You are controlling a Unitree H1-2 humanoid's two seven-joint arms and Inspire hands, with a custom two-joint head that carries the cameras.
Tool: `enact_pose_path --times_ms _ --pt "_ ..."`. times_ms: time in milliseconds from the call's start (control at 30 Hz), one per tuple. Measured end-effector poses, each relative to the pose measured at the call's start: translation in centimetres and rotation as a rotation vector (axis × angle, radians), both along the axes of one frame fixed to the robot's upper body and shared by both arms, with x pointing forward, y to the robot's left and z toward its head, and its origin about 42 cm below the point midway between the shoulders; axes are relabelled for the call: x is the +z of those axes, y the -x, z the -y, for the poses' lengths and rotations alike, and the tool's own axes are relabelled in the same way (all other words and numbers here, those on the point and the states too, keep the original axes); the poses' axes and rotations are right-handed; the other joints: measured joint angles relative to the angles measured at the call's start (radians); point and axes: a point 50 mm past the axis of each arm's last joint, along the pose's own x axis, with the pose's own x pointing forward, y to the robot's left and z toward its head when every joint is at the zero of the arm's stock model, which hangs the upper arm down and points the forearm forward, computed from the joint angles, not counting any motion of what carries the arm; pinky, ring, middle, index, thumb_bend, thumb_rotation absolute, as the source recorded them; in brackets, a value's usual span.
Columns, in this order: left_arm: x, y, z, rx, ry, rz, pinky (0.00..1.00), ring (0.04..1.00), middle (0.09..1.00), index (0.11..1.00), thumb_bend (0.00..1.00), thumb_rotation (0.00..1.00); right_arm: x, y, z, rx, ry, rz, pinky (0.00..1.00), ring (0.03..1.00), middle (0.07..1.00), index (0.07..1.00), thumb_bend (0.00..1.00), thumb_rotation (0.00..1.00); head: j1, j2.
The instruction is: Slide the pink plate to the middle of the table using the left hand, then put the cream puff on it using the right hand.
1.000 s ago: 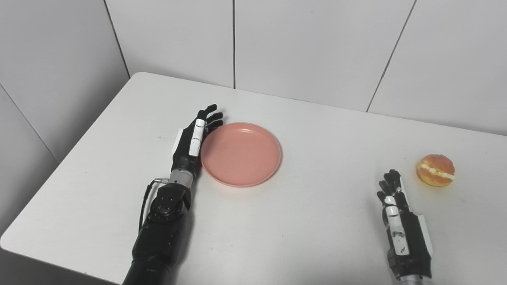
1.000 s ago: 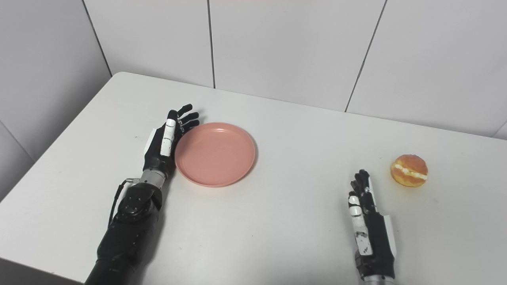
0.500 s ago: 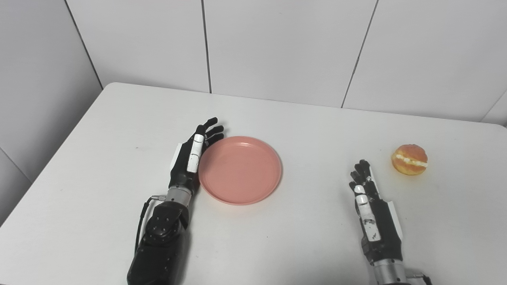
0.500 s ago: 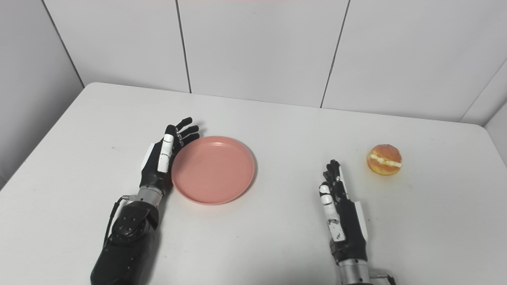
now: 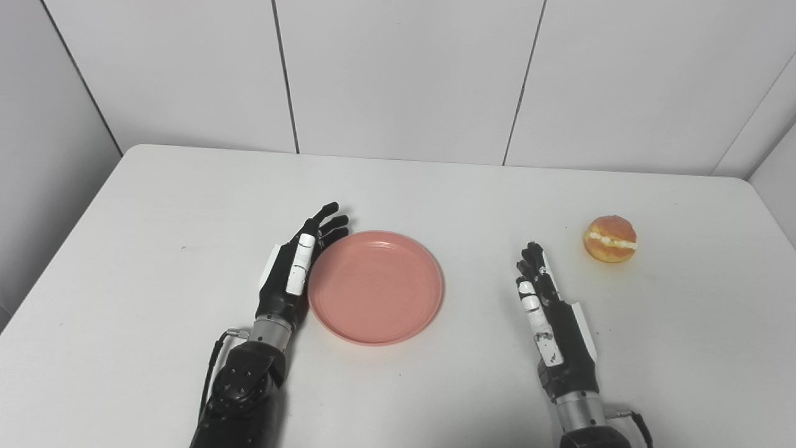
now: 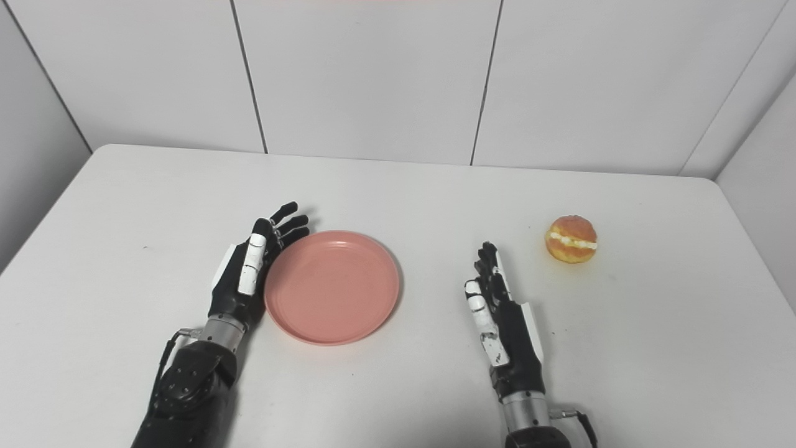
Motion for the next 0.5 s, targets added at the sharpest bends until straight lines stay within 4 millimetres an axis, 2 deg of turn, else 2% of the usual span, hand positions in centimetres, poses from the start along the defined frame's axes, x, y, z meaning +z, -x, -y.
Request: enact_pose_path --times_ms 200,500 --pt "0.0 0.4 0.4 -0.015 -0.001 -0.016 0.87 0.836 0.838 0.843 0.73 1.00 0.1 -0.3 -0.6 -0.005 -0.014 -0.001 1.00 1.000 1.000 1.000 0.62 0.84 -0.028 0.000" --pt "-0.1 1.7 1.6 -0.027 0.030 -0.024 0.87 0.837 0.839 0.846 0.68 1.00 0.1 -0.6 -1.0 -0.009 -0.020 -0.002 1.00 1.000 1.000 1.000 0.64 0.84 -0.048 0.000"
